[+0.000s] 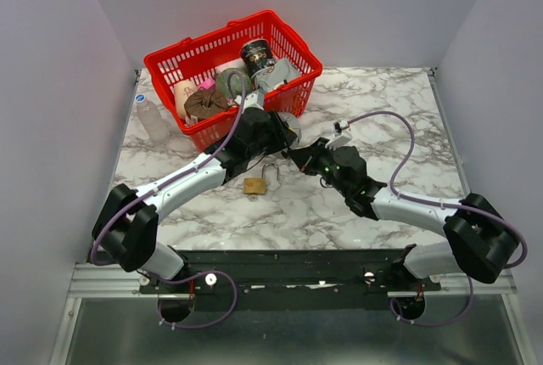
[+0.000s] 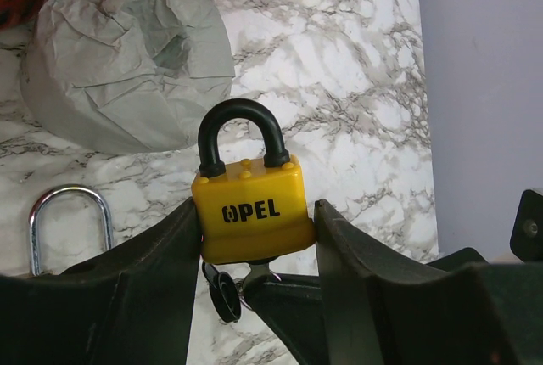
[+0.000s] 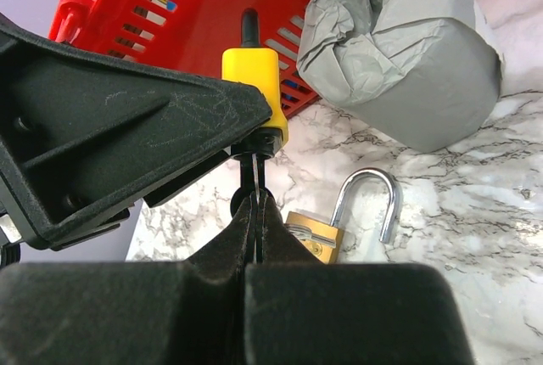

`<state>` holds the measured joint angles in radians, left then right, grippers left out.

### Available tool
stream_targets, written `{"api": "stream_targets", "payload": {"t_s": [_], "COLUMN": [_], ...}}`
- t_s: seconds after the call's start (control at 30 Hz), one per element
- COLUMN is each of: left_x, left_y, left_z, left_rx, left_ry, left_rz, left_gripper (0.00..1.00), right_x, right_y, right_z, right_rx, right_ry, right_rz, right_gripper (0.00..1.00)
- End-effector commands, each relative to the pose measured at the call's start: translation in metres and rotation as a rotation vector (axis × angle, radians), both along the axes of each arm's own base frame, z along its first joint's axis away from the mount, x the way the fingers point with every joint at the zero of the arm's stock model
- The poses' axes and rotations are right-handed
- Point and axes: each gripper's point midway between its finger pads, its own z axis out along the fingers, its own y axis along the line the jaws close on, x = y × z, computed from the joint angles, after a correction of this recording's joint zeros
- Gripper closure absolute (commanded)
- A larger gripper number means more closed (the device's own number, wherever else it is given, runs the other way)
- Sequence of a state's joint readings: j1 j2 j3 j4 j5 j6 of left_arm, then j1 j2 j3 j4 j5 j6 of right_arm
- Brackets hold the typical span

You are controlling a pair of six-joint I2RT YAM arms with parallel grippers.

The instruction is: Unlock with the key

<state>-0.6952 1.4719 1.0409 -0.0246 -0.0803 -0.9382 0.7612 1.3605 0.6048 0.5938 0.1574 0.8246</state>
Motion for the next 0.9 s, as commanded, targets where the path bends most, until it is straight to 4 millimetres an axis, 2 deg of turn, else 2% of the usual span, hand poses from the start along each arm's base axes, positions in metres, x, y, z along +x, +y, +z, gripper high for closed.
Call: {"api": "stream_targets", "payload": {"t_s": [0.0, 0.57, 0.87], "left_x": [-0.036, -0.043, -0.051], "left_y": [-0.024, -0.032, -0.043], "left_z": [0.008, 0.013, 0.028], "left_rx": [-0.012, -0.033, -0.085], "left_ry": [0.028, 0.016, -0.050], "left_rz": [-0.144, -0.174, -0.263], "left_gripper": [1.00, 1.00, 1.00], "right_x": [0.024, 0.028, 0.030], "right_y": [-0.024, -0.035, -0.045], "right_z": [0.055, 0.053, 0.059], "right_rx": [0.092, 0.057, 0.086], "right_ry": [-0.149, -0.158, -0.173], "right_rz": [-0.145, -0.182, -0.154], "right_gripper": [0.99, 0.99, 0.99]}}
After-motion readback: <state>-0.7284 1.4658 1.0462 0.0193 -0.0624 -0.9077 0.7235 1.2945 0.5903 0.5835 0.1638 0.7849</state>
